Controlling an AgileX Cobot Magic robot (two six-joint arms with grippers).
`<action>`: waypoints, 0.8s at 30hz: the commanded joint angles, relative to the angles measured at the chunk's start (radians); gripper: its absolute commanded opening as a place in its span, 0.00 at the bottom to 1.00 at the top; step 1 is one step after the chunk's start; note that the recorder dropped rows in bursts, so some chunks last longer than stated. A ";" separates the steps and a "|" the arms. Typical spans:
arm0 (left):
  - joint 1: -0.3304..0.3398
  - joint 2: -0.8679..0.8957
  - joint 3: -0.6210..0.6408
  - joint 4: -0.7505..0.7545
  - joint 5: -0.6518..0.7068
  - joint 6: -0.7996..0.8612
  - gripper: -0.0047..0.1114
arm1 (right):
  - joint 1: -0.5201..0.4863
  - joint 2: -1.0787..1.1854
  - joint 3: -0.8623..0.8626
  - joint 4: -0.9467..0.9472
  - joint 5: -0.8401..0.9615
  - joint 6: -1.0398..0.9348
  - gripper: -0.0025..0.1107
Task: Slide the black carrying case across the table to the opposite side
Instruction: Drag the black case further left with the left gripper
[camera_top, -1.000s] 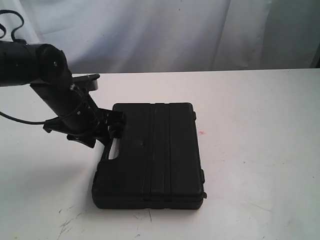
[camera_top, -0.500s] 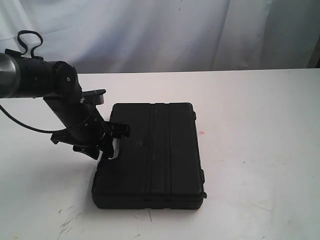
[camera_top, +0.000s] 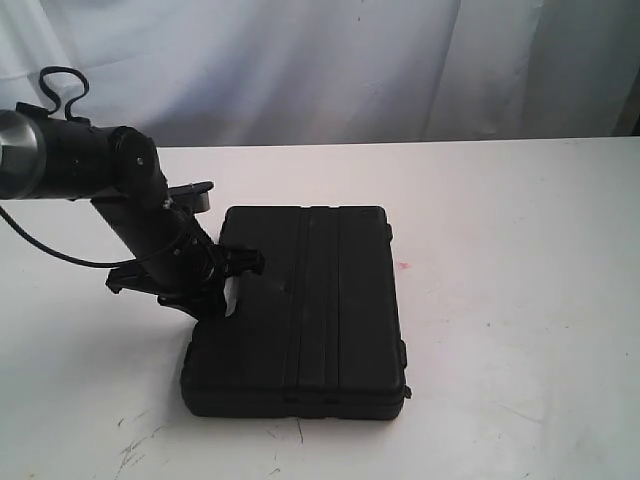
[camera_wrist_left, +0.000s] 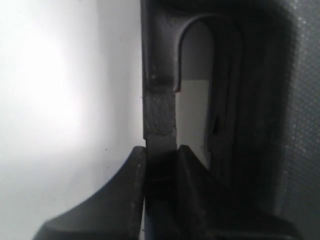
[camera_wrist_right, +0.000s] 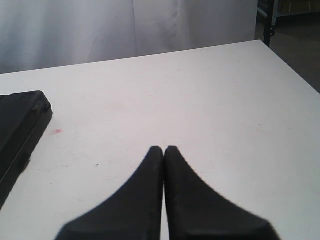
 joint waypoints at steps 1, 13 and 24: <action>0.000 0.001 -0.006 0.138 0.040 -0.122 0.04 | 0.003 -0.006 0.004 0.002 -0.002 -0.001 0.02; 0.104 0.001 -0.006 0.309 0.163 -0.148 0.04 | 0.003 -0.006 0.004 0.002 -0.002 -0.001 0.02; 0.162 0.001 -0.006 0.439 0.214 -0.148 0.04 | 0.003 -0.006 0.004 0.002 -0.002 -0.001 0.02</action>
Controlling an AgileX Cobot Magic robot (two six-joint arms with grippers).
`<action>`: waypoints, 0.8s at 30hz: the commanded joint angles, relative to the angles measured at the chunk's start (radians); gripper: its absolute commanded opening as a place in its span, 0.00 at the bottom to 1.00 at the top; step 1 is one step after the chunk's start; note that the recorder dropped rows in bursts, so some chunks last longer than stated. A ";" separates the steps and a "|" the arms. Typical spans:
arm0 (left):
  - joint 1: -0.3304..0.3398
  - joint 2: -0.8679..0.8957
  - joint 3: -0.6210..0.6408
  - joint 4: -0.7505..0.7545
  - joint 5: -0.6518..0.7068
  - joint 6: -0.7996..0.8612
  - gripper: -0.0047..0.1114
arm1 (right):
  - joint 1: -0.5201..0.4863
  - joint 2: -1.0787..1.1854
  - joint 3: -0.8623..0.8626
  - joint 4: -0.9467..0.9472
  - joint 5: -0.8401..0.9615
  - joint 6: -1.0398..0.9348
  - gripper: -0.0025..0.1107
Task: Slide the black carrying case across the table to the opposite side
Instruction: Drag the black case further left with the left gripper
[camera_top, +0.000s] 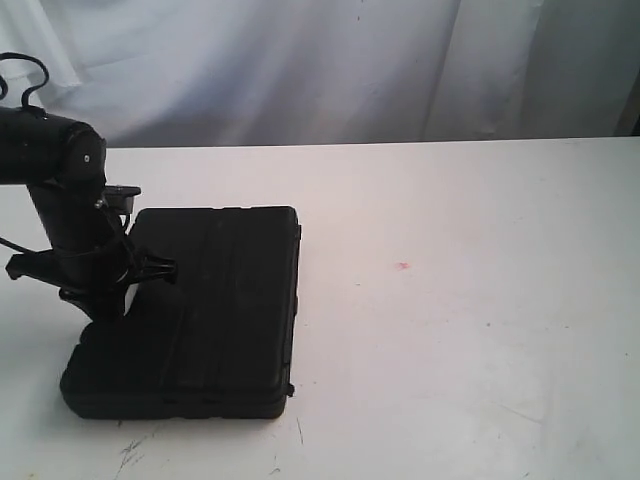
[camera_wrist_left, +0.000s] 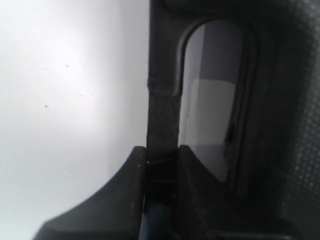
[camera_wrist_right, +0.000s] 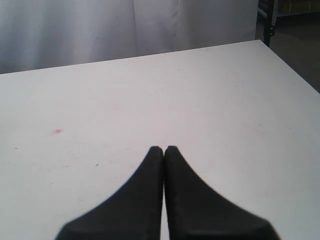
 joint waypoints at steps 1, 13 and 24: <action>0.024 0.003 0.000 0.073 0.050 -0.012 0.04 | 0.003 -0.006 0.004 0.002 -0.002 -0.001 0.02; 0.105 0.003 0.000 0.098 0.069 -0.012 0.04 | 0.003 -0.006 0.004 0.002 -0.002 0.003 0.02; 0.115 0.003 0.000 0.121 0.067 0.020 0.04 | 0.003 -0.006 0.004 0.002 -0.002 0.003 0.02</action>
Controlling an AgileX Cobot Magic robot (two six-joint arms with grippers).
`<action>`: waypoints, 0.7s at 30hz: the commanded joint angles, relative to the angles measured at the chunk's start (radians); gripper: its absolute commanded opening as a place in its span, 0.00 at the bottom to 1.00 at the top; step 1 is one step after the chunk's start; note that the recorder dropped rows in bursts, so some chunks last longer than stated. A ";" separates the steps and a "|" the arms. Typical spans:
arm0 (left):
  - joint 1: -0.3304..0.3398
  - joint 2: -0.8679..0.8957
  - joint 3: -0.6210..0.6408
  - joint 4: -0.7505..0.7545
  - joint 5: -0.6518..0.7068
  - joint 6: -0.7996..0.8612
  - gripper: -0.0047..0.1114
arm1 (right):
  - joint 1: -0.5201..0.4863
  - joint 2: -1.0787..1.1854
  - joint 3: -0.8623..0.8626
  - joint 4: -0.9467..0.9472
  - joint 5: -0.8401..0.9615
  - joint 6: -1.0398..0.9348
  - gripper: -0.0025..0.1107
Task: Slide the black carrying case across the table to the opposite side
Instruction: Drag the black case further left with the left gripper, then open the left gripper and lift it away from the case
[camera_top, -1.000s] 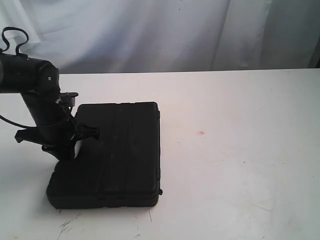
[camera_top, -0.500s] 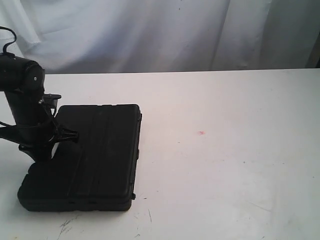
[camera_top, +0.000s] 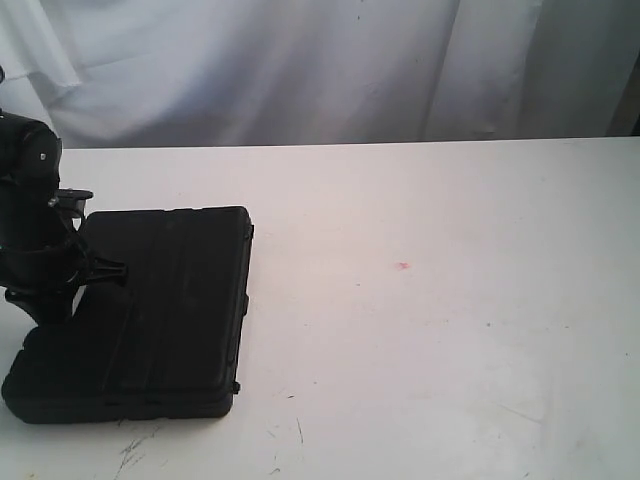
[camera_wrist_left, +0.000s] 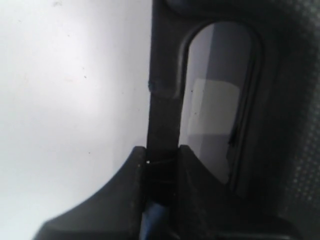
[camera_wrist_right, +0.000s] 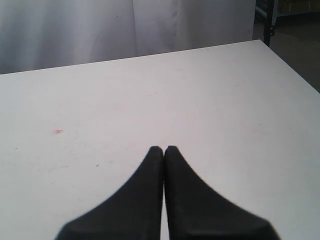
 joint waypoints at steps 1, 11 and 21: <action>0.005 0.003 0.000 0.049 0.013 0.009 0.04 | 0.003 -0.006 0.004 0.002 -0.002 0.001 0.02; 0.005 -0.025 0.000 0.052 0.014 0.018 0.29 | 0.003 -0.006 0.004 0.002 -0.002 0.017 0.02; 0.005 -0.209 0.000 0.015 -0.008 0.002 0.59 | 0.003 -0.006 0.004 0.002 -0.002 0.017 0.02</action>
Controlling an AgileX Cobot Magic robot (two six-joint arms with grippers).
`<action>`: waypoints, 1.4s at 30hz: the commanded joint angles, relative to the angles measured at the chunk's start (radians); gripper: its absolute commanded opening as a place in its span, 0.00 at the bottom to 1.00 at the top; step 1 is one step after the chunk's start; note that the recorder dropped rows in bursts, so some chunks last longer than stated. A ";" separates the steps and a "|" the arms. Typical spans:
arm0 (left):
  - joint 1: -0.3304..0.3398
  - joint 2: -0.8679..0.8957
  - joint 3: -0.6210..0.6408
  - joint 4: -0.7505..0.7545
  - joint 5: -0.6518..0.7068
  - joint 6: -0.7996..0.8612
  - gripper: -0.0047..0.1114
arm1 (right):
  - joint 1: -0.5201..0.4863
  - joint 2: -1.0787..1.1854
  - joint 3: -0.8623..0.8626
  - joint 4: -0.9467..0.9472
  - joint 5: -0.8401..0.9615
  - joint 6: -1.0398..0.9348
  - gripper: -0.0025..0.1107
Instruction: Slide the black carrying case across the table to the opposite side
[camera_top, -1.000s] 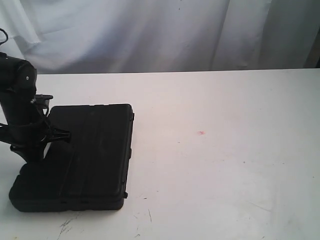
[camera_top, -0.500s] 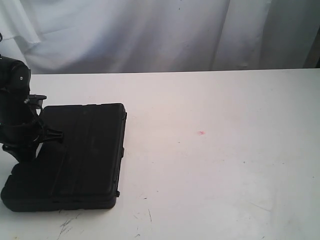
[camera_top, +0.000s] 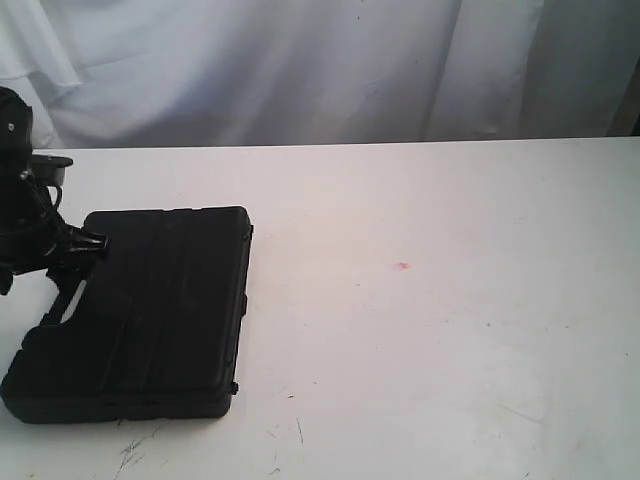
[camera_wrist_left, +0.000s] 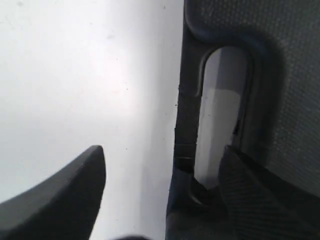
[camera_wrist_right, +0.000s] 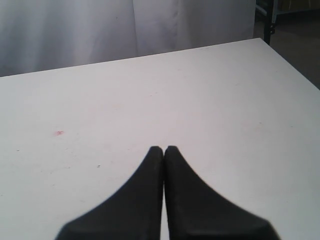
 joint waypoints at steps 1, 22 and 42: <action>0.000 -0.111 0.000 -0.034 -0.017 -0.012 0.58 | 0.003 -0.006 0.004 0.002 -0.002 0.002 0.02; -0.081 -1.195 0.546 -0.172 -0.315 -0.009 0.04 | 0.003 -0.006 0.004 0.002 -0.002 0.002 0.02; -0.081 -1.790 0.755 -0.167 -0.218 0.000 0.04 | 0.003 -0.006 0.004 0.002 -0.002 0.002 0.02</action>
